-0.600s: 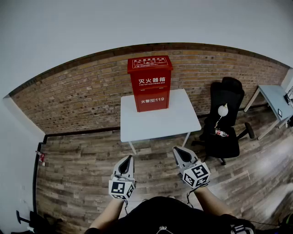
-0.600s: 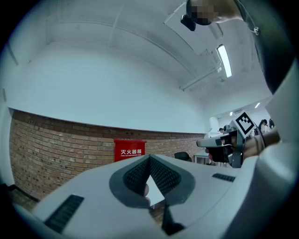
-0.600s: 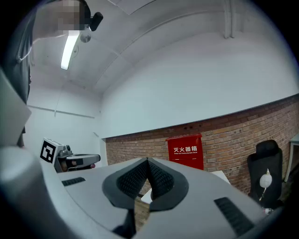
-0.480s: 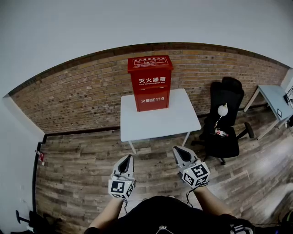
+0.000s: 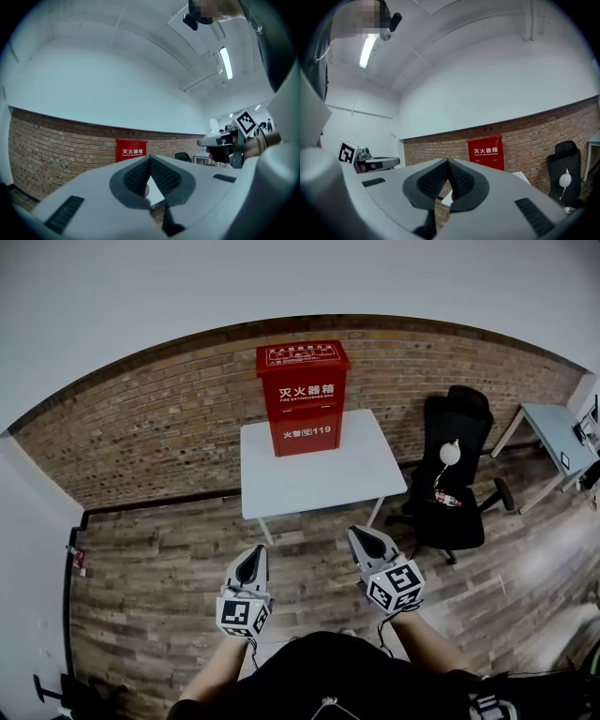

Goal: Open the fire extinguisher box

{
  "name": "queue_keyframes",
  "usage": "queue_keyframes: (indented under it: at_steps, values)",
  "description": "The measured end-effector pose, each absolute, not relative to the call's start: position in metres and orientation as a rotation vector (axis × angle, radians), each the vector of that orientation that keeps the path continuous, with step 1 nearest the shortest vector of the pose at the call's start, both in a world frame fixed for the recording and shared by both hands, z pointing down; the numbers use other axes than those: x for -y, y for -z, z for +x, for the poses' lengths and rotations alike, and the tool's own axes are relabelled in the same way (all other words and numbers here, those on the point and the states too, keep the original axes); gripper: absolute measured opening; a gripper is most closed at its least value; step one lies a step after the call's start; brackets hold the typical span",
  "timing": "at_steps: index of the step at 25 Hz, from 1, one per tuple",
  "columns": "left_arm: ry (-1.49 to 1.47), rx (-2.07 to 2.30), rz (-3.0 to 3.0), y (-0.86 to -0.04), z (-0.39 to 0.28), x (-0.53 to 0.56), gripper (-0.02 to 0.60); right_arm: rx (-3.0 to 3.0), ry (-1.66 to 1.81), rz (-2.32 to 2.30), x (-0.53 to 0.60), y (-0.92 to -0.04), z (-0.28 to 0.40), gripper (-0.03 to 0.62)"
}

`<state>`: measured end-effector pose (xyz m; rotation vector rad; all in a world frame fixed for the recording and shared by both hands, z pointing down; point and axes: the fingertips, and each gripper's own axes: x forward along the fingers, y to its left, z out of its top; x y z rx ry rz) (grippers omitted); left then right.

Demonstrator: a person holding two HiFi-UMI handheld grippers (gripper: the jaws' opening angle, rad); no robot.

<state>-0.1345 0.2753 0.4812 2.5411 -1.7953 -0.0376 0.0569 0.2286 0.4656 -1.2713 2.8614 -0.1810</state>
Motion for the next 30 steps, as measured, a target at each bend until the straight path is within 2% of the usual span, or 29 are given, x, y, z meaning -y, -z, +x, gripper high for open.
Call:
queue_keyframes:
  at_steps: [11, 20, 30]
  values:
    - [0.042, 1.805, 2.514, -0.484, -0.156, -0.274, 0.050, -2.790, 0.253, -1.336, -0.222, -0.467, 0.055, 0.018]
    - [0.066, 1.742, 2.556, -0.485, -0.176, -0.261, 0.051, -2.813, 0.301, -1.369, -0.218, -0.485, 0.015, 0.018]
    - [0.035, 1.662, 2.548, -0.509, -0.181, -0.209, 0.051, -2.828, 0.273, -1.388, -0.179, -0.492, 0.009, 0.018]
